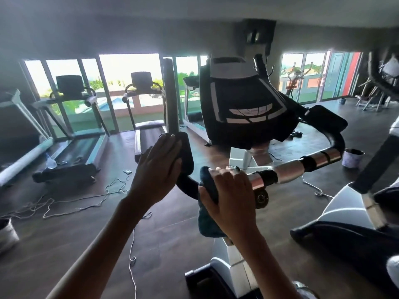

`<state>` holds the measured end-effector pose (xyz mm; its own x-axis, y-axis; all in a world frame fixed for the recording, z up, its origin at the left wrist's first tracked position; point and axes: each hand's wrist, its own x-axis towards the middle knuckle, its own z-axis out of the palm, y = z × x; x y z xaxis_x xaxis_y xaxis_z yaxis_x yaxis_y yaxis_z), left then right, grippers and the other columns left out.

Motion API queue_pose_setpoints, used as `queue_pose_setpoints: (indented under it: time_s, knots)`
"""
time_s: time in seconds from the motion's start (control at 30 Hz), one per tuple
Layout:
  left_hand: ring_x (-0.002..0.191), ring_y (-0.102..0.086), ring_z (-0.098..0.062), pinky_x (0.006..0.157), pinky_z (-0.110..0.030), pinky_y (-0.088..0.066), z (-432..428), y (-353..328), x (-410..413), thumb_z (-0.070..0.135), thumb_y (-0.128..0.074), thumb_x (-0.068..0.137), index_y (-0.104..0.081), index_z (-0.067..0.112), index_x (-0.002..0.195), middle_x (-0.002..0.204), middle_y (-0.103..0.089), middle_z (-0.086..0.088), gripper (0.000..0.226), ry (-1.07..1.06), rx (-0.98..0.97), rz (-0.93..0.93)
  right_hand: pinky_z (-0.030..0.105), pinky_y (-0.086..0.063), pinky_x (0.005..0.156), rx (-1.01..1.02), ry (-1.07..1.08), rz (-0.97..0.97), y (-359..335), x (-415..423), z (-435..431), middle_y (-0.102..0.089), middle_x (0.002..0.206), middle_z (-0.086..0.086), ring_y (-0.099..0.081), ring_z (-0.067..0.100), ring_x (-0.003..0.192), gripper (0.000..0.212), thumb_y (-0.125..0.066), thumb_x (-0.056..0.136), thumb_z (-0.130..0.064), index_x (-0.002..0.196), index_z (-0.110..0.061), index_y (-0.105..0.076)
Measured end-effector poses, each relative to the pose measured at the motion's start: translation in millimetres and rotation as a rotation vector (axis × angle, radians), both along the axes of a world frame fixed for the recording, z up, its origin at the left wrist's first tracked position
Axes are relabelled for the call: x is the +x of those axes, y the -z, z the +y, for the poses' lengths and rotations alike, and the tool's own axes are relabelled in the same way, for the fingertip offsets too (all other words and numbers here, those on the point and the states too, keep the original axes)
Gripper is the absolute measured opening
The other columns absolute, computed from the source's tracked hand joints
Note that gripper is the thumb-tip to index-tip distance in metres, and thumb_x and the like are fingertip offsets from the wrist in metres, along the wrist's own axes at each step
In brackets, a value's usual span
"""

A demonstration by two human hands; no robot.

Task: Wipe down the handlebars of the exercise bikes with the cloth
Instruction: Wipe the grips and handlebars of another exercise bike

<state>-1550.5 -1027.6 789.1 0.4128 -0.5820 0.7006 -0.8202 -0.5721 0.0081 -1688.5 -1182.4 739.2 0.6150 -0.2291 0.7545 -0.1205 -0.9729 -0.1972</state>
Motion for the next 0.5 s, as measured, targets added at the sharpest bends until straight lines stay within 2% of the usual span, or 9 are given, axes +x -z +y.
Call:
queue_pose_setpoints:
  time_s: [0.1,0.17,0.27,0.4,0.5]
  knots:
    - [0.146,-0.031,-0.021,0.111,-0.05,-0.04,-2.7,3.6,2.0,0.035,-0.031,0.096,-0.051,0.009,0.14,0.151,-0.045,-0.008,0.054,0.014,-0.041,0.038,0.042,-0.043,0.096,-0.011,-0.05,0.002,-1.4,-10.1,-19.6,-0.065,0.106,0.003,-0.058,0.026,0.1,0.045,-0.042,0.092,-0.054,0.109,-0.016,-0.061]
    - [0.146,-0.032,-0.02,0.108,-0.052,-0.042,-3.8,4.0,1.3,0.035,-0.032,0.095,-0.051,0.01,0.139,0.151,-0.044,-0.007,0.054,0.018,-0.061,0.054,0.041,-0.041,0.095,0.095,-0.006,0.092,-16.0,-4.8,-27.0,-0.067,0.103,0.001,-0.06,0.024,0.097,0.054,-0.031,0.089,-0.06,0.106,-0.019,-0.064]
    - [0.143,-0.035,-0.023,0.103,-0.053,-0.046,-5.4,3.8,0.4,0.034,-0.033,0.093,-0.052,0.01,0.137,0.148,-0.045,-0.008,0.053,0.037,-0.085,0.082,0.037,-0.033,0.1,0.216,0.006,0.203,-30.9,6.1,-27.2,-0.067,0.115,-0.004,-0.056,0.02,0.108,0.068,-0.016,0.082,-0.061,0.115,-0.027,-0.064]
    - [0.141,-0.037,-0.025,0.101,-0.054,-0.047,-6.9,5.2,3.5,0.033,-0.033,0.094,-0.052,0.009,0.135,0.145,-0.046,-0.009,0.051,0.043,-0.094,0.094,0.041,-0.033,0.107,0.048,-0.103,0.005,0.5,-6.9,-21.1,-0.065,0.115,-0.001,-0.055,0.024,0.115,0.041,-0.04,0.093,-0.045,0.114,-0.021,-0.064]
    - [0.141,-0.037,-0.026,0.1,-0.053,-0.047,-6.3,7.2,4.2,0.032,-0.033,0.095,-0.053,0.007,0.135,0.145,-0.047,-0.01,0.051,0.059,-0.103,0.091,0.043,-0.038,0.103,0.053,-0.171,-0.024,3.7,-10.9,-40.1,-0.065,0.114,0.001,-0.056,0.026,0.113,0.041,-0.042,0.093,-0.044,0.115,-0.017,-0.063]
